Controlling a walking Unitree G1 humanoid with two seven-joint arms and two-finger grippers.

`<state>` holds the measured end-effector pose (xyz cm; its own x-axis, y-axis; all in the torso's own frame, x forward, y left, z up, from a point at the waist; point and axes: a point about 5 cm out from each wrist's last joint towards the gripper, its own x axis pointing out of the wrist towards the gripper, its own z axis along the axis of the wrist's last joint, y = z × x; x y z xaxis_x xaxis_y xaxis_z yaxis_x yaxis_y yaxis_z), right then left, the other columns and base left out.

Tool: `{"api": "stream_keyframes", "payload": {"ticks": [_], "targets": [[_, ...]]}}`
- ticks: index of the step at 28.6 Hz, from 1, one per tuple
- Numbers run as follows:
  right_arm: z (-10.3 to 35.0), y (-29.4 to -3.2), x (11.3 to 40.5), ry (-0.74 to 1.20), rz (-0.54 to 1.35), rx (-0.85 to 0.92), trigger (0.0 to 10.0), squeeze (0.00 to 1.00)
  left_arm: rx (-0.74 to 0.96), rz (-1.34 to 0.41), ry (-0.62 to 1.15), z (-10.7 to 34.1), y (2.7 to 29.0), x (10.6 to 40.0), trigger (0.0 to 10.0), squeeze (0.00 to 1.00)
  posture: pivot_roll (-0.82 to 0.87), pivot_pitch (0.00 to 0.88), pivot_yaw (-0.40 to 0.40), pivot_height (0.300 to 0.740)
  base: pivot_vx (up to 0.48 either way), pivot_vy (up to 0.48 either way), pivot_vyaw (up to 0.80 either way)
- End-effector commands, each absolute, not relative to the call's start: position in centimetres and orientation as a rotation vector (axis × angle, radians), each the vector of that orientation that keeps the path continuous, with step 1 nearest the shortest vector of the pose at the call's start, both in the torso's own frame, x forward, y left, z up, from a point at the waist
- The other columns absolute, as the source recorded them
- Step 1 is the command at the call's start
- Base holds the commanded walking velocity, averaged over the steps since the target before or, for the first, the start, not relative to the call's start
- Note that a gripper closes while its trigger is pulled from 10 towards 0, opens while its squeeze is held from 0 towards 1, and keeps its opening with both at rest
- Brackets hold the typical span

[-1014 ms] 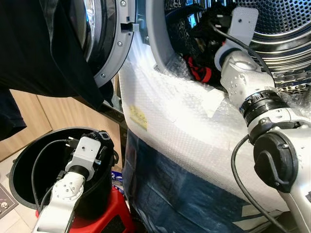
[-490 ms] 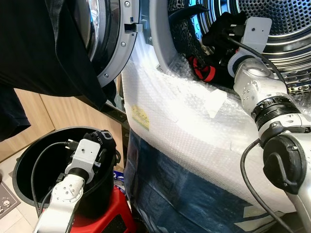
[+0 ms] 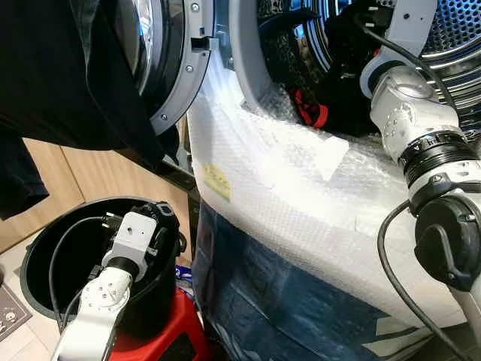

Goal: Clothes washing

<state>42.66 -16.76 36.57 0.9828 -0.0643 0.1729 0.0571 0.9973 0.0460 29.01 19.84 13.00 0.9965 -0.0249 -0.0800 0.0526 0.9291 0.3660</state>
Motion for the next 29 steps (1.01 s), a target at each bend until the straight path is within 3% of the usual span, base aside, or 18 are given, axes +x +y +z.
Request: {"api": "stream_keyframes", "payload": {"ticks": [1, 7, 17, 18, 19, 20, 29], "targets": [[38.6, -17.1, 42.2, -0.262, -0.094, 0.006, 10.0, 1.00, 0.373, -0.048, 0.077, 13.1, 19.5, 29.0, 10.0, 0.00, 0.22, 0.000, -0.036, 0.740, 0.000, 0.000, 0.00], [38.1, -17.1, 42.2, -0.278, -0.127, -0.047, 10.0, 1.00, 0.371, -0.051, 0.081, 13.1, 19.4, 29.1, 10.0, 0.00, 0.22, 0.000, -0.037, 0.740, 0.000, 0.000, 0.00], [34.2, -17.1, 42.8, -0.141, -0.104, 0.018, 10.0, 1.00, 0.372, -0.049, 0.092, 13.0, 19.6, 29.2, 10.0, 0.00, 0.21, 0.000, -0.039, 0.740, 0.000, 0.000, 0.00], [34.0, -17.1, 42.8, -0.129, -0.111, 0.034, 10.0, 0.30, 0.372, -0.050, 0.094, 12.9, 19.6, 29.2, 10.0, 0.00, 0.21, 0.000, -0.038, 0.740, 0.000, 0.000, 0.00], [34.0, -17.1, 42.8, -0.129, -0.111, 0.034, 10.0, 0.30, 0.372, -0.050, 0.094, 12.9, 19.6, 29.2, 10.0, 0.00, 0.21, 0.000, -0.038, 0.740, 0.000, 0.000, 0.00], [34.2, -17.3, 42.8, -0.133, -0.122, 0.061, 10.0, 0.00, 0.370, -0.053, 0.097, 12.8, 19.5, 29.2, 10.0, 0.00, 0.21, 0.000, -0.036, 0.740, 0.000, 0.000, 0.00], [37.5, -16.1, 41.6, -0.240, -0.050, 0.077, 10.0, 0.00, 0.364, -0.053, 0.117, 12.5, 19.7, 28.9, 10.0, 0.00, 0.19, 0.005, -0.033, 0.740, 0.000, 0.000, 0.00]]}}
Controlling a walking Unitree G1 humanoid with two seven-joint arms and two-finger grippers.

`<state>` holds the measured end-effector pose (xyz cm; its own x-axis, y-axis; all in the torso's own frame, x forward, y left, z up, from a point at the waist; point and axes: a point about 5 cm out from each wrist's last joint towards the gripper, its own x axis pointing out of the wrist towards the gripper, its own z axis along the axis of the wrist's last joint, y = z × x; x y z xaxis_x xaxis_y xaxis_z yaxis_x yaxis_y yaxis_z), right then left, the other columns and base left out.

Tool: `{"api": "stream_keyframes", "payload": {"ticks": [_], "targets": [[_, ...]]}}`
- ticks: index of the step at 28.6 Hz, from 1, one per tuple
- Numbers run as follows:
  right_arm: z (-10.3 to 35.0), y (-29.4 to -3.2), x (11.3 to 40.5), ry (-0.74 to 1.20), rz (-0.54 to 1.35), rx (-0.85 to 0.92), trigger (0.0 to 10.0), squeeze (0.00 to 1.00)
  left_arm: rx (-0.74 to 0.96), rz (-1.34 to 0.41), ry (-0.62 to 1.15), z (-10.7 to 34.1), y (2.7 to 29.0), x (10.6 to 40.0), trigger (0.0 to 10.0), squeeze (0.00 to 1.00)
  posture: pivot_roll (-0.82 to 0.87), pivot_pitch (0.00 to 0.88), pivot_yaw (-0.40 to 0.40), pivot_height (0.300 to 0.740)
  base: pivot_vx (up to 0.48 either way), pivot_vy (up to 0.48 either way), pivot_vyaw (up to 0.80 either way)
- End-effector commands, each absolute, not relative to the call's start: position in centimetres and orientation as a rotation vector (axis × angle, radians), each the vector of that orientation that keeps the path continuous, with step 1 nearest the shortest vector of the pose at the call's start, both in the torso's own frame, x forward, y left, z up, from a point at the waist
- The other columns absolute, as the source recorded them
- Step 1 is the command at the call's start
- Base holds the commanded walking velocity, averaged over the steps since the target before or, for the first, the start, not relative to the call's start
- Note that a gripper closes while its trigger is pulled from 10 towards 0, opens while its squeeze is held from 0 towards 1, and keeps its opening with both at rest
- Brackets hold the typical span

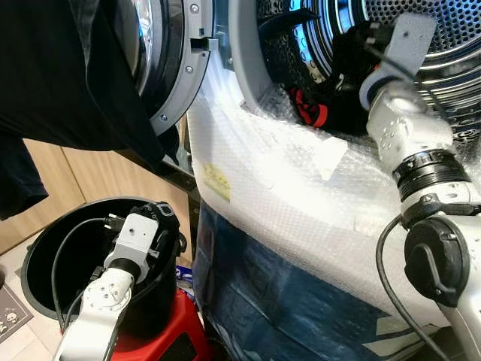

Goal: Clothes washing

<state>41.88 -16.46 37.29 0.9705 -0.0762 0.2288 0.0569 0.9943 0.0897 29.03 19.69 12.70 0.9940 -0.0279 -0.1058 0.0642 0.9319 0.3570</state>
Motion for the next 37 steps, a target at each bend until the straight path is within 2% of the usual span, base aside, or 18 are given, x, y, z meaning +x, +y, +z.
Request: {"api": "stream_keyframes", "payload": {"ticks": [1, 9, 14, 23, 29, 34, 37], "targets": [[37.4, -16.0, 41.5, -0.238, -0.051, 0.072, 10.0, 0.00, 0.366, -0.055, 0.123, 12.4, 19.7, 28.9, 10.0, 0.00, 0.19, 0.005, -0.033, 0.740, 0.000, 0.000, 0.00], [36.0, -16.5, 39.4, -0.226, -0.042, 0.087, 10.0, 0.00, 0.353, -0.074, 0.109, 12.7, 18.9, 28.9, 10.0, 0.00, 0.18, 0.009, -0.034, 0.740, 0.000, 0.000, 0.00], [34.5, -16.6, 37.8, -0.208, 0.004, 0.031, 10.0, 0.00, 0.353, -0.071, 0.107, 12.8, 19.0, 29.0, 10.0, 0.00, 0.18, 0.011, -0.030, 0.740, 0.000, 0.000, 0.00], [35.3, -17.0, 35.8, -0.245, 0.051, 0.012, 10.0, 0.00, 0.355, -0.081, 0.098, 13.0, 18.8, 29.3, 10.0, 0.00, 0.18, 0.009, -0.024, 0.740, 0.000, 0.000, 0.00], [36.7, -15.0, 33.8, -0.350, 0.269, 0.062, 10.0, 0.00, 0.354, -0.082, 0.092, 13.2, 18.8, 29.3, 10.0, 0.00, 0.18, 0.006, -0.022, 0.740, 0.000, 0.000, 0.00], [36.8, -14.2, 33.6, -0.367, 0.331, 0.046, 10.0, 0.00, 0.354, -0.085, 0.089, 13.3, 18.7, 29.4, 10.0, 0.00, 0.19, 0.000, -0.025, 0.740, 0.000, 0.000, 0.00], [37.0, -13.1, 32.7, -0.418, 0.470, 0.057, 10.0, 0.00, 0.355, -0.086, 0.089, 13.2, 18.7, 29.3, 10.0, 0.00, 0.19, 0.000, -0.027, 0.740, 0.000, 0.000, 0.00]]}}
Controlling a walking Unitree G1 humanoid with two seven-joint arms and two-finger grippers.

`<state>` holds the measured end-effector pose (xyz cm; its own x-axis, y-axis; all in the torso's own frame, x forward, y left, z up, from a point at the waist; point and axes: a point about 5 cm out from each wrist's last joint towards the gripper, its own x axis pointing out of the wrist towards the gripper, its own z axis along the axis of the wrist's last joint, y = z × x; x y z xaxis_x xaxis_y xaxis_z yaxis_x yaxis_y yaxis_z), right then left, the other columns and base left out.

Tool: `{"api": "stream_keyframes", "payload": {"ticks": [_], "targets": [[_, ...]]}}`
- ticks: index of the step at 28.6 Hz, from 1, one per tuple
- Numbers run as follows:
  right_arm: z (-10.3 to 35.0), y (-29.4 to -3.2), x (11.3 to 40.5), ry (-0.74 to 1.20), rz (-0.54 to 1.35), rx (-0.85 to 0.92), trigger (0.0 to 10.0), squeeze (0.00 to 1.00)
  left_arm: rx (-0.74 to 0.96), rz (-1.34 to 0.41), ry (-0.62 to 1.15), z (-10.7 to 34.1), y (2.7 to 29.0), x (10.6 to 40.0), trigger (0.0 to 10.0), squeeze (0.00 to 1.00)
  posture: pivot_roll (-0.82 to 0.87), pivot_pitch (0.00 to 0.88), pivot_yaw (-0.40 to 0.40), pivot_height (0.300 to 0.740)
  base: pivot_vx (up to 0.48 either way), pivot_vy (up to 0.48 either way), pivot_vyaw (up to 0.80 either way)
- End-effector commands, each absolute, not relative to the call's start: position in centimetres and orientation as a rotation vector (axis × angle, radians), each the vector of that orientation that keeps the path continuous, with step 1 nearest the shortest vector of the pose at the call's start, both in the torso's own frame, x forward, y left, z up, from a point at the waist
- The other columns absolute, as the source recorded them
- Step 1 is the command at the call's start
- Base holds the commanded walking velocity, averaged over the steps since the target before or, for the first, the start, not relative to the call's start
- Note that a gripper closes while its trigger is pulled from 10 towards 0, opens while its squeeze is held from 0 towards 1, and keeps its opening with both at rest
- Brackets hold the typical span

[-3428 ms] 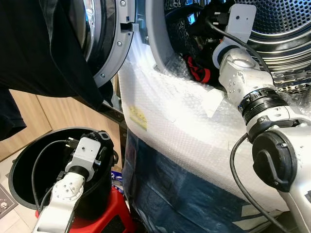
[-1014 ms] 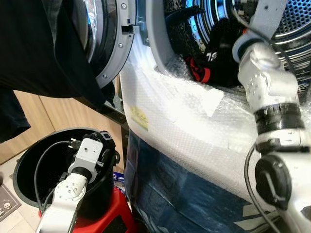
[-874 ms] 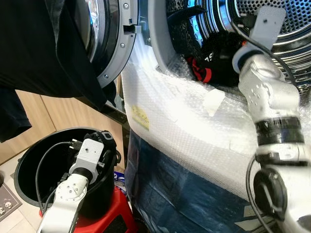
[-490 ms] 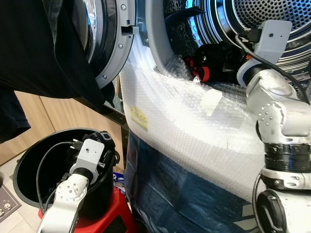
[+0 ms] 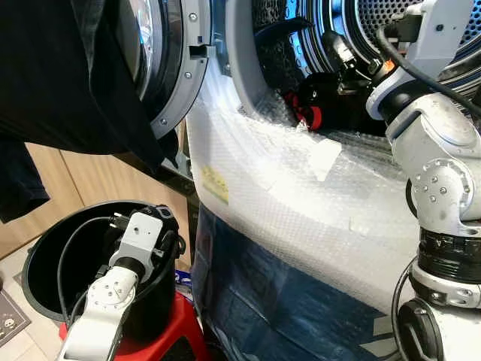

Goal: Clothes washing

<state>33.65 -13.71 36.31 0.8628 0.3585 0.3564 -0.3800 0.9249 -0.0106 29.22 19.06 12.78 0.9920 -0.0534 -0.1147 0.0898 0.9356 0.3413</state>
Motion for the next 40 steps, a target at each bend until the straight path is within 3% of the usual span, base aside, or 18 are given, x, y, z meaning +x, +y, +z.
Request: {"api": "stream_keyframes", "payload": {"ticks": [1, 4, 7, 10, 14, 21, 30, 34, 36, 37, 39, 40], "targets": [[36.8, -12.8, 32.5, -0.412, 0.505, 0.047, 10.0, 0.00, 0.355, -0.087, 0.090, 13.2, 18.7, 29.3, 10.0, 0.00, 0.19, 0.000, -0.030, 0.740, 0.000, 0.000, 0.00], [36.4, -11.9, 31.6, -0.459, 0.640, 0.078, 10.0, 0.00, 0.357, -0.089, 0.091, 13.0, 18.7, 29.2, 10.0, 0.00, 0.19, 0.000, -0.035, 0.740, 0.000, 0.000, 0.00], [36.3, -11.5, 30.2, -0.545, 0.795, 0.271, 10.0, 0.00, 0.355, -0.083, 0.079, 13.0, 18.7, 29.1, 10.0, 0.00, 0.20, 0.000, -0.042, 0.740, 0.000, 0.000, 0.00], [33.9, -10.6, 28.8, -0.468, 0.979, 0.455, 10.0, 0.00, 0.352, -0.043, 0.046, 13.5, 19.2, 29.0, 10.0, 0.00, 0.21, 0.000, -0.052, 0.740, 0.000, 0.000, 0.00], [31.2, -9.2, 27.1, -0.383, 1.118, 0.367, 10.0, 0.00, 0.349, -0.023, 0.028, 13.8, 19.4, 29.0, 10.0, 0.00, 0.20, 0.000, -0.052, 0.740, 0.000, 0.000, 0.00], [21.3, -7.5, 24.0, -0.021, 1.353, 0.151, 10.0, 0.00, 0.343, 0.020, -0.019, 14.5, 19.8, 29.1, 10.0, 0.00, 0.19, 0.000, -0.053, 0.740, 0.000, 0.000, 0.00], [10.6, -9.1, 24.7, 0.300, 1.206, -0.012, 10.0, 0.00, 0.340, 0.057, -0.048, 15.2, 20.3, 28.9, 10.0, 0.00, 0.21, 0.000, -0.056, 0.740, 0.000, 0.000, 0.00], [3.3, -12.7, 27.0, 0.582, 0.790, -0.146, 10.0, 0.00, 0.346, 0.077, -0.058, 15.5, 20.8, 28.9, 10.0, 0.00, 0.22, 0.000, -0.047, 0.740, 0.000, 0.000, 0.00], [0.4, -14.8, 27.0, 0.704, 0.569, -0.094, 10.0, 0.00, 0.345, 0.093, -0.062, 15.7, 21.1, 28.8, 10.0, 0.00, 0.23, 0.001, -0.047, 0.740, 0.000, 0.000, 0.00], [0.4, -14.8, 27.0, 0.704, 0.569, -0.094, 10.0, 0.00, 0.345, 0.093, -0.062, 15.7, 21.1, 28.8, 10.0, 0.00, 0.23, 0.001, -0.047, 0.740, 0.000, 0.000, 0.00], [-1.5, -15.9, 26.3, 0.765, 0.463, -0.096, 10.0, 0.20, 0.348, 0.100, -0.061, 15.8, 21.3, 28.9, 10.0, 0.00, 0.23, 0.006, -0.046, 0.740, 0.000, 0.000, 0.00], [-2.1, -16.6, 26.0, 0.793, 0.388, -0.069, 10.0, 1.00, 0.349, 0.100, -0.060, 15.7, 21.4, 28.9, 10.0, 0.00, 0.22, 0.008, -0.046, 0.740, 0.000, 0.000, 0.00]]}}
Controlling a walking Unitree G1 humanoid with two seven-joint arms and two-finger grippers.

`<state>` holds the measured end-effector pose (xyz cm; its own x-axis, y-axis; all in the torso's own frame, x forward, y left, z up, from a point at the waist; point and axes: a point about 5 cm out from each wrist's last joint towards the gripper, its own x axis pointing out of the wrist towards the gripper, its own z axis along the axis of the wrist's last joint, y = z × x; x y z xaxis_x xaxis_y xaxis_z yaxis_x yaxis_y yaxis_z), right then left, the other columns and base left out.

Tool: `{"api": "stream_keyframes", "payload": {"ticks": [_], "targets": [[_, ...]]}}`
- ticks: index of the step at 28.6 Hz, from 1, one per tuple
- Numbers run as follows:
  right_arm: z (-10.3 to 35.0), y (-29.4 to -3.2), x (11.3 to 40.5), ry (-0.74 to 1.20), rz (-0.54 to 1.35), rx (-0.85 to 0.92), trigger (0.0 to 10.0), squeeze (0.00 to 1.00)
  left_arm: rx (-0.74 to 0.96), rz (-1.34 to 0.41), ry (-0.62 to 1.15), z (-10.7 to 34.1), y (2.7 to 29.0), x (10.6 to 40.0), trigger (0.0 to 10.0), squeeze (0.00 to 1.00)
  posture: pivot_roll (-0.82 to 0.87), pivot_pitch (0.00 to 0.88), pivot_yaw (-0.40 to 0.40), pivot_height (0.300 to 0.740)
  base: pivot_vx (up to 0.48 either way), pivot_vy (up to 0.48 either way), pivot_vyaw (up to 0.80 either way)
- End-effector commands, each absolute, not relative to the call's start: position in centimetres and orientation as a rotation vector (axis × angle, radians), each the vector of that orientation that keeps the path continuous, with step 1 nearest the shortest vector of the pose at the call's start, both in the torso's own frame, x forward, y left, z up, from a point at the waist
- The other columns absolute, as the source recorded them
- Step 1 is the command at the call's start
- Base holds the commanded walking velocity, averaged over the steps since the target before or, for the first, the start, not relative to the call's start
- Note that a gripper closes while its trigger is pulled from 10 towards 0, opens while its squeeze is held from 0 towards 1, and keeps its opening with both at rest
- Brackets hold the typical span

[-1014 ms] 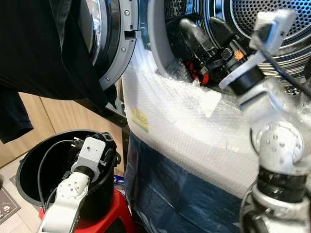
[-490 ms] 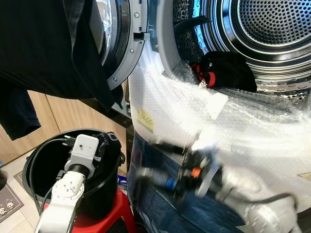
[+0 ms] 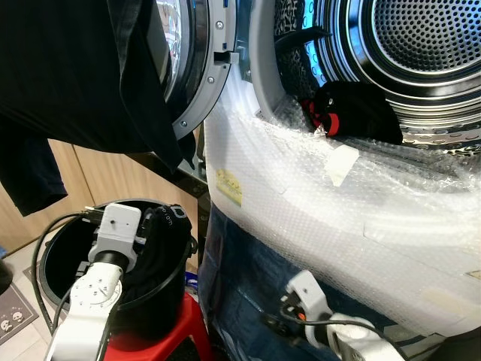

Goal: Clothes washing

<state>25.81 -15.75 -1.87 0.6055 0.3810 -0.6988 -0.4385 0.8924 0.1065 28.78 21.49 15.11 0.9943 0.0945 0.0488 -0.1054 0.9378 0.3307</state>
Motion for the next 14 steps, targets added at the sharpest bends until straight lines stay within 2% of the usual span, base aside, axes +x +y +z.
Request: {"api": "stream_keyframes", "payload": {"ticks": [1, 5, 10, 11, 12, 14], "targets": [[-2.5, -16.9, 25.9, 0.812, 0.337, -0.049, 10.0, 1.00, 0.349, 0.099, -0.059, 15.7, 21.4, 29.0, 10.0, 0.00, 0.22, 0.009, -0.047, 0.740, 0.000, 0.000, 0.00], [-4.2, -18.3, 24.7, 0.855, 0.138, -0.043, 10.0, 1.00, 0.328, 0.059, -0.032, 15.2, 21.0, 29.4, 10.0, 0.00, 0.22, 0.007, -0.047, 0.740, 0.000, 0.000, 0.00], [-6.4, -18.6, 22.1, 0.960, 0.077, -0.108, 10.0, 1.00, 0.240, 0.041, -0.021, 15.0, 20.9, 30.1, 10.0, 0.00, 0.25, 0.007, -0.056, 0.740, 0.000, 0.000, 0.00], [-6.7, -18.7, 21.6, 0.981, 0.070, -0.102, 10.0, 0.76, 0.220, 0.043, -0.019, 15.0, 21.0, 30.3, 10.0, 0.00, 0.25, 0.009, -0.061, 0.740, 0.000, 0.000, 0.00], [-7.0, -18.7, 21.2, 0.998, 0.073, -0.127, 10.0, 0.00, 0.196, 0.038, -0.009, 14.8, 21.1, 30.5, 10.0, 0.00, 0.26, 0.012, -0.063, 0.740, 0.000, 0.000, 0.00], [-7.2, -18.7, 20.9, 1.009, 0.078, -0.147, 10.0, 0.00, 0.182, 0.033, -0.003, 14.7, 21.1, 30.6, 10.0, 0.00, 0.26, 0.012, -0.064, 0.740, 0.000, 0.000, 0.00]]}}
